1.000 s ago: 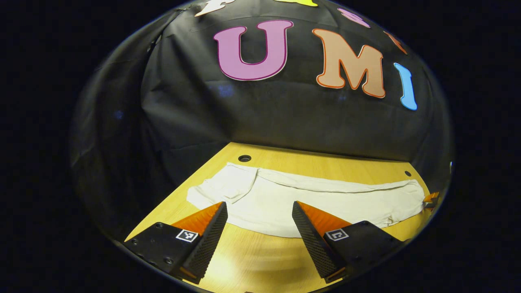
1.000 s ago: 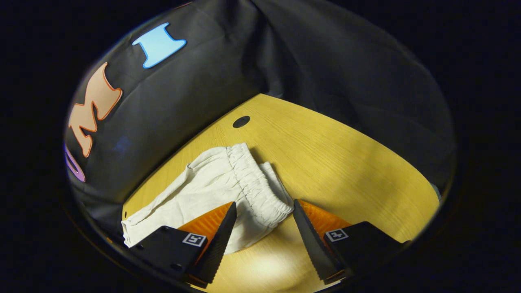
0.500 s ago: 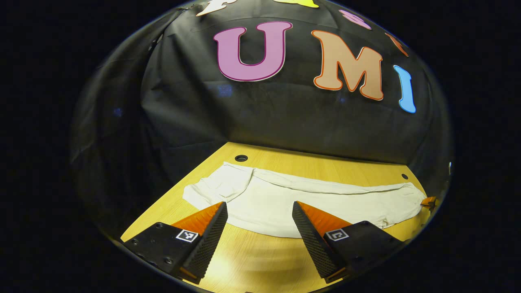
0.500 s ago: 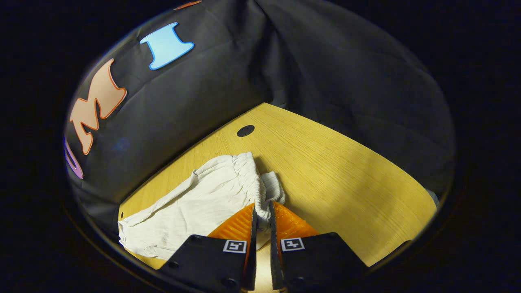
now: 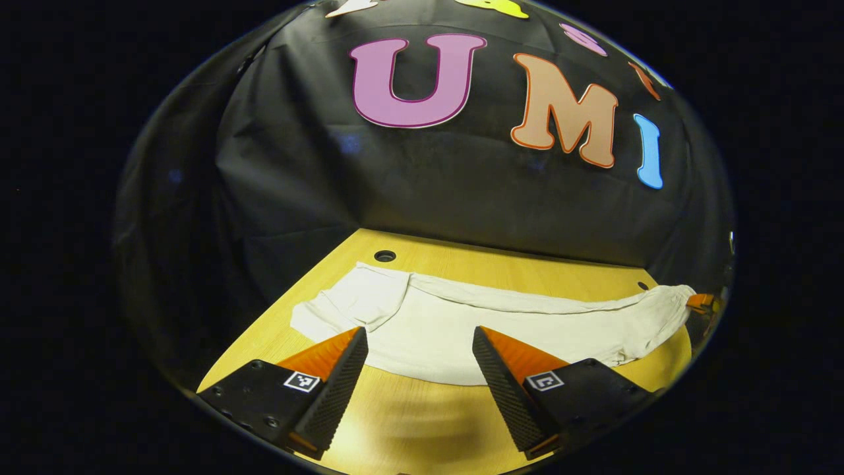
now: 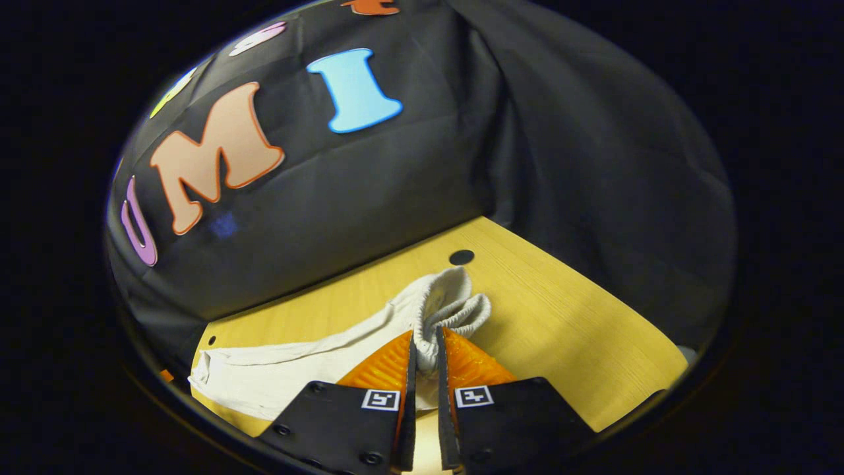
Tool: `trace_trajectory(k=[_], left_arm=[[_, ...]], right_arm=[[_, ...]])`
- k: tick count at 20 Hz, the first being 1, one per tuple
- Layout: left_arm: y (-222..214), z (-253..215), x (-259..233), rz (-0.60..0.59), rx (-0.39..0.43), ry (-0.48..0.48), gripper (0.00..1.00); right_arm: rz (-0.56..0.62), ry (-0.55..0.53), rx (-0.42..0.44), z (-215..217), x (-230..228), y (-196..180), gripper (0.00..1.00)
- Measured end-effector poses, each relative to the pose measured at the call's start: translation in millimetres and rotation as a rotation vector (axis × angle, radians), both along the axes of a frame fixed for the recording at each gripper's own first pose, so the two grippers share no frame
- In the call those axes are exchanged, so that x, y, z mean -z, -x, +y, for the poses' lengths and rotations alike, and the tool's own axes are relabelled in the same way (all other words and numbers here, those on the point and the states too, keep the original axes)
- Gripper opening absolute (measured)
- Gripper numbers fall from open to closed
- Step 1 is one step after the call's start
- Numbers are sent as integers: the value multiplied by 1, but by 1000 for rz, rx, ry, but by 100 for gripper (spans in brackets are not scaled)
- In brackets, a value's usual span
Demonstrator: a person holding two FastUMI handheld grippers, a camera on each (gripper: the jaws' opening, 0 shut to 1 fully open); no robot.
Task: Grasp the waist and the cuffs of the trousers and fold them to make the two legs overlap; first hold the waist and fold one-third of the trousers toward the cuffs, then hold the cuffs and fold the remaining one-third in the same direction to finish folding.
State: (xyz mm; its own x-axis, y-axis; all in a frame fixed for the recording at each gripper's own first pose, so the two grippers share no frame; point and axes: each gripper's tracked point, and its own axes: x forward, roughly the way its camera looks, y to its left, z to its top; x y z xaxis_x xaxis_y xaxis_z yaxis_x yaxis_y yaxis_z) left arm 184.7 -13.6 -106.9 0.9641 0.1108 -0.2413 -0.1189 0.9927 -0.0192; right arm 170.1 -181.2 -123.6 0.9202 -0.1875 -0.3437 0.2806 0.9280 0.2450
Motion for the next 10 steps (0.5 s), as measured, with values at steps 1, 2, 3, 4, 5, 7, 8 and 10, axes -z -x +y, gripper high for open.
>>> trace_trajectory(k=[1, 2, 3, 4, 5, 7, 8, 10], left_arm=[[-1, 6, 1, 6, 17, 5, 95], [-2, 13, 1, 12, 29, 4, 96], [-4, 20, 0, 15, 38, -1, 96], [-6, 30, 0, 18, 44, -11, 95], [-8, 37, -1, 19, 50, -19, 95], [-12, 50, -3, 20, 63, -28, 96], [-15, 57, -3, 22, 69, -29, 95], [-19, 70, 0, 28, 79, -30, 95]], right_arm=[[-13, 20, -16, 18, -10, -1, 16], [-24, 43, -29, 37, -19, -2, 17], [-38, 65, -48, 57, -30, -4, 17], [-49, 85, -69, 77, -41, 2, 17], [-59, 100, -95, 100, -50, 0, 17], [-80, 112, -155, 148, -61, -7, 16], [-87, 115, -187, 174, -61, -13, 16], [-93, 119, -252, 222, -60, -20, 16]])
